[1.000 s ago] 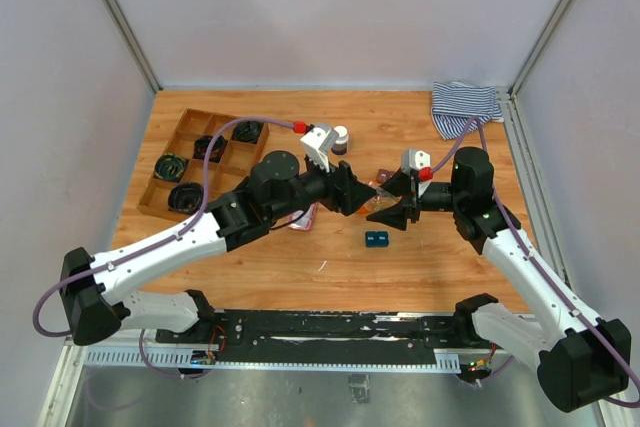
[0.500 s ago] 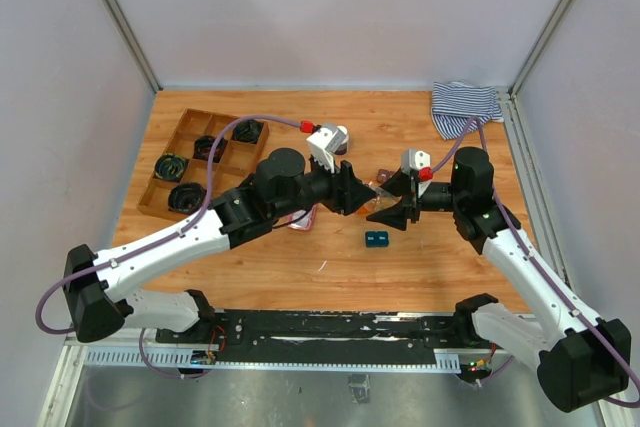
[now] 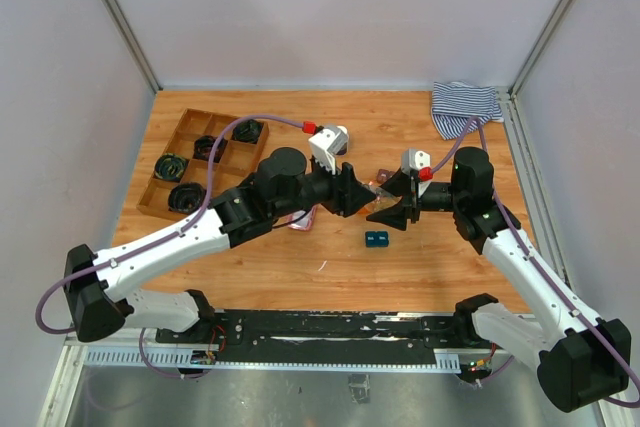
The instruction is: Sort the pills into containers
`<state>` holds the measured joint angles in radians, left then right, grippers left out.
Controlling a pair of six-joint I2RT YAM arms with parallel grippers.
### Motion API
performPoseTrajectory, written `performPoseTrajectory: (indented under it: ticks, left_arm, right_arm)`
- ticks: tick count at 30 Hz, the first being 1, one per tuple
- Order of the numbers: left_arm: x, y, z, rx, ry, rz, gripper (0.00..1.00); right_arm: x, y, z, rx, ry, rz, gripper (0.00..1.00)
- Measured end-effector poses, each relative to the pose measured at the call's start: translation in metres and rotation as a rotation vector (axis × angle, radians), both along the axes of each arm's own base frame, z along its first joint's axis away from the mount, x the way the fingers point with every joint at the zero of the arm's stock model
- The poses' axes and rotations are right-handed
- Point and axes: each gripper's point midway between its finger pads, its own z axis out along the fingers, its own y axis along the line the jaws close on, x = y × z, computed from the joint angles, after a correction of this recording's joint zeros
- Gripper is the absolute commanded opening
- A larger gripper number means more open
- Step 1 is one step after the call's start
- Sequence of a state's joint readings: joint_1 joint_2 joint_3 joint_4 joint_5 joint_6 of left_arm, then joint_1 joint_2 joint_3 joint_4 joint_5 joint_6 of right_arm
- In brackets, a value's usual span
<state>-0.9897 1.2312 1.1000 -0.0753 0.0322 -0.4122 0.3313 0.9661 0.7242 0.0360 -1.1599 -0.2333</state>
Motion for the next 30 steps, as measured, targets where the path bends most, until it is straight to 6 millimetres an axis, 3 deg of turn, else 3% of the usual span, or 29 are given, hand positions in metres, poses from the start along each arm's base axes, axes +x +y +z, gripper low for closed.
performPoseTrajectory:
  ticks: [7, 12, 18, 30]
  left_arm:
    - [-0.001, -0.003, -0.006, 0.017, 0.013, -0.015, 0.52]
    - [-0.003, -0.003, -0.007, 0.021, 0.016, -0.028, 0.27]
    - [-0.006, -0.005, -0.007, 0.03, -0.006, -0.059, 0.18]
    - [-0.017, 0.004, -0.009, 0.097, -0.407, -0.375, 0.06]
  right_arm:
    - [0.0, 0.0, 0.0, 0.0, 0.001, 0.0, 0.01]
    - [0.0, 0.0, -0.001, -0.002, 0.003, -0.001, 0.01]
    - [0.0, 0.0, 0.0, -0.001, 0.001, 0.0, 0.01]
    - [-0.004, 0.001, 0.002, 0.008, -0.013, 0.027, 0.0]
